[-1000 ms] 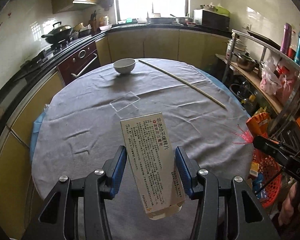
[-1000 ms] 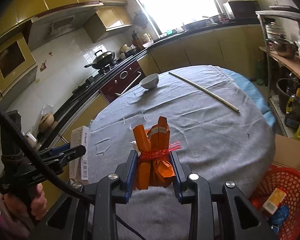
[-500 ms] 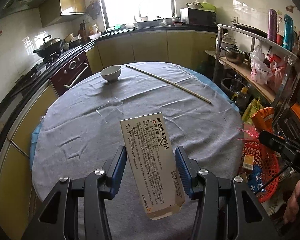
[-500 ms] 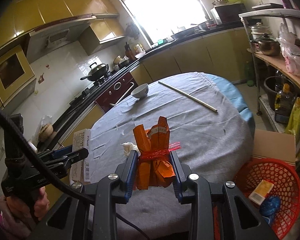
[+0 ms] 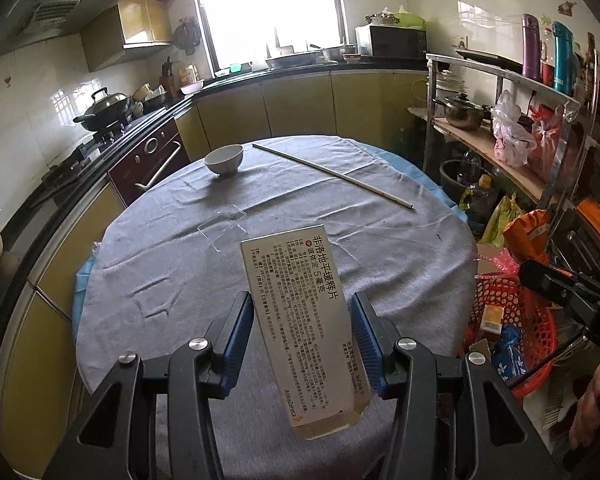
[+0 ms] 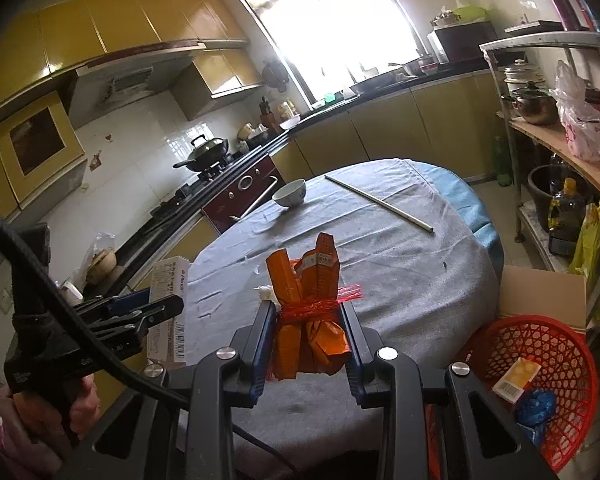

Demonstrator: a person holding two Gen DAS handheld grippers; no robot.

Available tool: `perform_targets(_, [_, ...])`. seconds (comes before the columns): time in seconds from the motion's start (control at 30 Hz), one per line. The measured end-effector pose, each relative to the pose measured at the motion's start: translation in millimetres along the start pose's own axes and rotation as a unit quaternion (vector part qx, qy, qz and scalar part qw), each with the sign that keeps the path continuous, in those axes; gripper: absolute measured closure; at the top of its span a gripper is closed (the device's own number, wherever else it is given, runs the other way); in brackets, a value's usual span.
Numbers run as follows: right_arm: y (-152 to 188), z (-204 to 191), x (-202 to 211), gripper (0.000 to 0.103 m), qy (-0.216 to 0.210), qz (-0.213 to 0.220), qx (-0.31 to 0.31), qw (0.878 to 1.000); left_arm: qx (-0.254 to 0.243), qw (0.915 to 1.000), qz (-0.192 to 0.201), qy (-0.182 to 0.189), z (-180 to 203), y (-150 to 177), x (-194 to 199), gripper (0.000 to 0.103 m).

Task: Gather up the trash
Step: 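Carry the white box and orange wrapper over to the red basket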

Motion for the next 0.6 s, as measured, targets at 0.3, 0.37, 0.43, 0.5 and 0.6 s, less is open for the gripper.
perform_targets(0.3, [6.1,6.5,23.0,0.069,-0.013,0.019,-0.004,1.0,-0.01,0.9999,0.002,-0.011,16.4,11.2,9.4,0.051])
perform_targets(0.37, [7.8,8.8,28.2,0.069,-0.015,0.024,-0.005,1.0,-0.012,0.9998,0.002,-0.012,20.1,13.9,11.2,0.051])
perform_targets(0.43, [9.7,11.3,34.0,0.069,-0.018,0.028,-0.008,0.999,-0.015,0.9998,0.001,-0.014,24.2,16.2,13.9,0.051])
perform_targets(0.5, [11.1,12.6,40.3,0.069,-0.02,0.033,-0.008,0.999,-0.019,0.9997,0.002,-0.016,29.0,17.8,17.0,0.051])
perform_targets(0.6, [11.6,15.2,48.0,0.069,-0.024,0.039,-0.009,0.999,-0.027,0.9994,0.006,-0.018,35.3,17.7,21.4,0.051])
Point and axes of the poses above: each gripper's, at about its wrist camera, not at the fingertips, and x roughly against the way its jaws point, z to its right, y to its underside, the point moved 2 cm from there along -x, roughly the way its jaws point, and after that the axes turned 6 degrees about y, right-handed, at the moved point
